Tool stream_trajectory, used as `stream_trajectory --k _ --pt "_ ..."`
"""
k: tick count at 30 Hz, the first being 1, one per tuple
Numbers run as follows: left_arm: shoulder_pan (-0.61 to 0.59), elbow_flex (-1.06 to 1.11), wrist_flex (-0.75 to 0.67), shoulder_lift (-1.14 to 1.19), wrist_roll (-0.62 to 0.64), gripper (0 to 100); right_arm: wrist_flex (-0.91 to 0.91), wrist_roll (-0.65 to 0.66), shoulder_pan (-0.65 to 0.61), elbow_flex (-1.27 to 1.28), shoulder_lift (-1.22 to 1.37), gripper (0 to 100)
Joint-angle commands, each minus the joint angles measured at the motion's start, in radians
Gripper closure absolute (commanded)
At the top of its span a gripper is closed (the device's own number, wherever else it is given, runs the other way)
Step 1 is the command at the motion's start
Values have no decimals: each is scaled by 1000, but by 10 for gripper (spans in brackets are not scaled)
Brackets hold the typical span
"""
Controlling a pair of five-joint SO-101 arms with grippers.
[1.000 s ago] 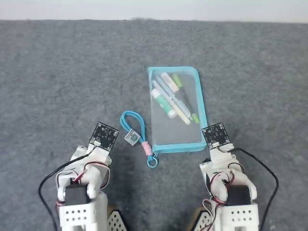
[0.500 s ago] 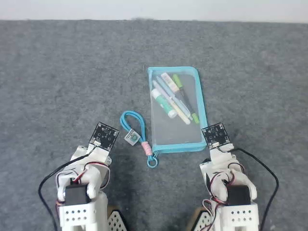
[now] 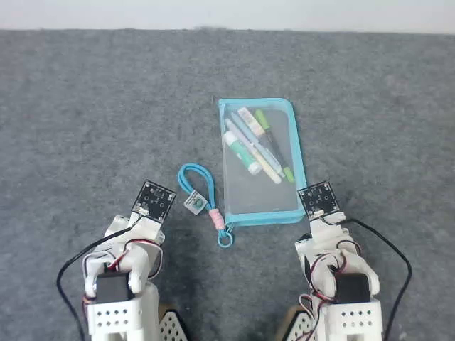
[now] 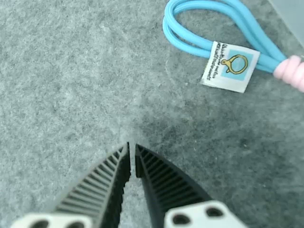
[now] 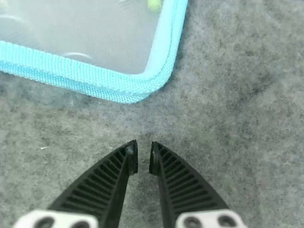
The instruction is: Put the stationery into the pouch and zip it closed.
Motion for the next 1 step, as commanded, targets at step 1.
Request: stream_trajectory --k 1 --pt "-6 -7 6 -11 -12 987 4 -6 12 21 -2 950"
